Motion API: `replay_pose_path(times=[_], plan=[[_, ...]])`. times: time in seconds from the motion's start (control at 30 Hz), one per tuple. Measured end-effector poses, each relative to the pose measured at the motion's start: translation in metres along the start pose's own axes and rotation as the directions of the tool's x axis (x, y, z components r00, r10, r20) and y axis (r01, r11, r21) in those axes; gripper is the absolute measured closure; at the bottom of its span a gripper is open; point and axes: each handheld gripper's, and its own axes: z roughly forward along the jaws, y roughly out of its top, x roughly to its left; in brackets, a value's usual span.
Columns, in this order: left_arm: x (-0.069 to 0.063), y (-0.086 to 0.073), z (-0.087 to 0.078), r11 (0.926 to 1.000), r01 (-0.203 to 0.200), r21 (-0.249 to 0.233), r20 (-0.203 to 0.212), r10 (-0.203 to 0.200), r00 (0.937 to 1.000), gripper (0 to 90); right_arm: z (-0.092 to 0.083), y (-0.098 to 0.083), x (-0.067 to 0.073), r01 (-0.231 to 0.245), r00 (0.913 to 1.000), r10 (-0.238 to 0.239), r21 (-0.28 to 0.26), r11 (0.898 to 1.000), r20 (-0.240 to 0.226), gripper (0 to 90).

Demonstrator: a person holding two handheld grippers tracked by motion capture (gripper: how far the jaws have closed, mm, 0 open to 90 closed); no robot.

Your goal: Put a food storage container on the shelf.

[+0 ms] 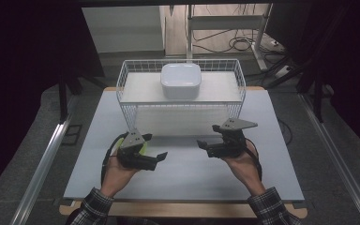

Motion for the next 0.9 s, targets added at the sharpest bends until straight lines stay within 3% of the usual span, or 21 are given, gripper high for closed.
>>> replay_pose_path(times=[0.2,0.37,0.57,0.77,0.9], plan=[[-0.006,-0.015,-0.006,0.9989,0.028,-0.038,-0.002,-0.029,0.9996,6.9,-0.001,-0.015,0.005,-0.02,0.9996,0.02,0.003,1.0,-0.019,7.3],[-0.016,-0.027,-0.005,0.9989,0.018,-0.044,-0.014,-0.019,0.9997,7.5,-0.005,-0.027,0.01,-0.013,0.9997,0.013,0.006,1.0,-0.023,5.2],[-0.029,-0.042,0.004,0.9997,-0.023,0.011,-0.001,0.023,0.9997,7.6,-0.004,-0.049,0.015,0.029,0.9994,-0.029,0.042,0.999,-0.018,4.4],[-0.033,-0.059,0.002,0.9993,0.027,0.026,0.029,-0.028,0.9992,8.6,-0.009,-0.063,0.02,0.032,0.9991,-0.031,0.047,0.998,-0.029,4.5],[-0.035,-0.064,0.007,0.9966,0.02,0.08,0.013,-0.021,0.9997,8.7,-0.011,-0.07,0.022,0.023,0.999,-0.02,0.061,0.998,-0.039,4.5]])
